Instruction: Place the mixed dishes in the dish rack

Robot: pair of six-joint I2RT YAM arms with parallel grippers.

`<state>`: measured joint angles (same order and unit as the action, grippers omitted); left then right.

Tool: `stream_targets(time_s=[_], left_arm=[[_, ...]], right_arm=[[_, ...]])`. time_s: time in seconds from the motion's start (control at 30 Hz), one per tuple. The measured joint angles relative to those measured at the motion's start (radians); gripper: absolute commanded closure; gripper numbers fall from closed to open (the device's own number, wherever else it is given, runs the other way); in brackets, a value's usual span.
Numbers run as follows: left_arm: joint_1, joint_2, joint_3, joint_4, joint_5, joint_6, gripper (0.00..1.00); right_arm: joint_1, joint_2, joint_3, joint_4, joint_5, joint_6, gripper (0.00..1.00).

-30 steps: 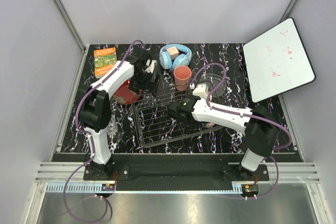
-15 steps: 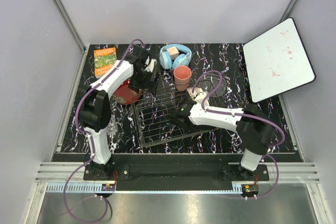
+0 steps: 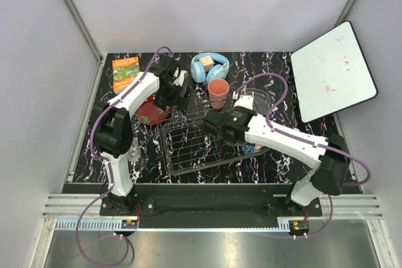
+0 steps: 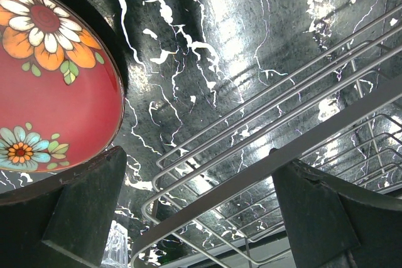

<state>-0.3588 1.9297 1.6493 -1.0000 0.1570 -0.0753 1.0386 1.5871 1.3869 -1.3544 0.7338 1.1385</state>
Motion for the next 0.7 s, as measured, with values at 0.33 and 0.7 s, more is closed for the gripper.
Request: stream_targets(time_s=[0.33,0.7], left_arm=[[0.000,0.000,0.000,0.000,-0.002,0.020,0.01],[0.004,-0.040,0.002,-0.050,0.066,0.087,0.01]], right_arm=[[-0.009,-0.018,0.070,0.003,0.113,-0.018,0.44],[-0.416,-0.007,0.092,0.042,0.365,0.000,0.48]])
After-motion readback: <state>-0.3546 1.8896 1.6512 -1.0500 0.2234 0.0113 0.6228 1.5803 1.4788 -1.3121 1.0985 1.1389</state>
